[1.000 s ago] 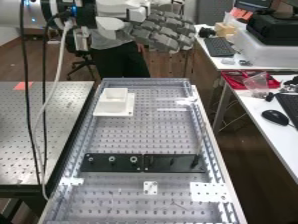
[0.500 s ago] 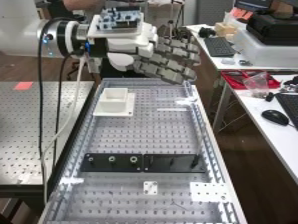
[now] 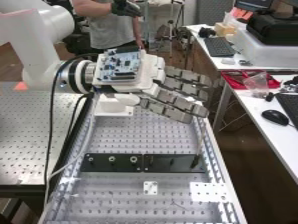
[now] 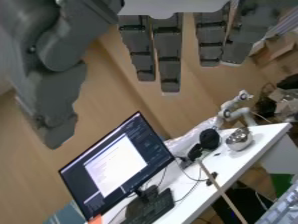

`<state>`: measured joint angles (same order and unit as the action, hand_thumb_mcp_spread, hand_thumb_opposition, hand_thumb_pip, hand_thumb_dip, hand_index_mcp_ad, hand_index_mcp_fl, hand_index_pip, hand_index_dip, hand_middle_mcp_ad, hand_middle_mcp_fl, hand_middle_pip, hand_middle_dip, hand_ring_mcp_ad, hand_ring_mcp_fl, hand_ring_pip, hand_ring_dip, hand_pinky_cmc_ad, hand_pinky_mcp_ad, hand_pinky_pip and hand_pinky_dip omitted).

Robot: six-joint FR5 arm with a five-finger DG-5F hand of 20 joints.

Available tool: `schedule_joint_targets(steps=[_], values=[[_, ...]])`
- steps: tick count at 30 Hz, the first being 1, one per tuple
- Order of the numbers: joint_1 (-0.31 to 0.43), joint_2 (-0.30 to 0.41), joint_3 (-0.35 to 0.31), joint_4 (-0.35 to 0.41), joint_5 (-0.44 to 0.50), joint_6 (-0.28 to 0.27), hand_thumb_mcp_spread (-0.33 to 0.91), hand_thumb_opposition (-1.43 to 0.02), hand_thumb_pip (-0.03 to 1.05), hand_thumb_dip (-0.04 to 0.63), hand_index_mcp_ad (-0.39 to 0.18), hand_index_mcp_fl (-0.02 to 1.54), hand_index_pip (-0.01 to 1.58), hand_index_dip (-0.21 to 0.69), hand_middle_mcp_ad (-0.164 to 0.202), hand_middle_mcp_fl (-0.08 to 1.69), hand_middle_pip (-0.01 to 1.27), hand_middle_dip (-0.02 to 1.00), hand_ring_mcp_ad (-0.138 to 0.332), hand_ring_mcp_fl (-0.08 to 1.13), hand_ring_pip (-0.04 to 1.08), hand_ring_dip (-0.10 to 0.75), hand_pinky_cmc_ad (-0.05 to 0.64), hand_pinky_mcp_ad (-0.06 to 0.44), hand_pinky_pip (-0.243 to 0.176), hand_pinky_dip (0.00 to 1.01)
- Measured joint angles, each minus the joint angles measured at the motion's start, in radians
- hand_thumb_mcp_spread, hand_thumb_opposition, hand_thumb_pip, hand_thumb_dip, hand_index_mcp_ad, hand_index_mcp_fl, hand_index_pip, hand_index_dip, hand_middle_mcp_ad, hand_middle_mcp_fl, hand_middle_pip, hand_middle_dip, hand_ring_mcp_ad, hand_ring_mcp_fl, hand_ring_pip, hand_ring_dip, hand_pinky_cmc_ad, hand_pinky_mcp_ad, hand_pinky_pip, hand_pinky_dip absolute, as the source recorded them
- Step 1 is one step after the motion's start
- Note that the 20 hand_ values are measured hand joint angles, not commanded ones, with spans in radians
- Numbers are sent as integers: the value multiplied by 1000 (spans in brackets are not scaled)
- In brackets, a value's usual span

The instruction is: Grab the chopstick and place it in the clear container

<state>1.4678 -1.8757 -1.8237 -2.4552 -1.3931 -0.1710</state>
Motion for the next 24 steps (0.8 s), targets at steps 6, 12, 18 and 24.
schedule_joint_targets(steps=[6, 12, 18, 24], values=[[-1, -58, -3, 91, 76, 130, 253, -775, 731, 176, 105, 391, 72, 188, 164, 459, 140, 349, 290, 47, 91, 44, 197, 253, -122, 349], [-1, -131, 14, 145, 153, 283, 286, -775, 826, 234, 101, 463, 265, 169, 127, 525, 138, 414, 276, 145, 99, 99, 199, 246, -122, 365], [1, -210, 55, 160, 222, 412, 346, -775, 846, 265, 75, 469, 798, 79, 129, 557, 333, 456, 271, 250, 89, 168, 195, 246, -106, 375], [1, -256, 95, 153, 282, 474, 372, -775, 848, 291, 47, 426, 1103, 24, 127, 560, 504, 494, 244, 330, 87, 253, 195, 243, -65, 375]])
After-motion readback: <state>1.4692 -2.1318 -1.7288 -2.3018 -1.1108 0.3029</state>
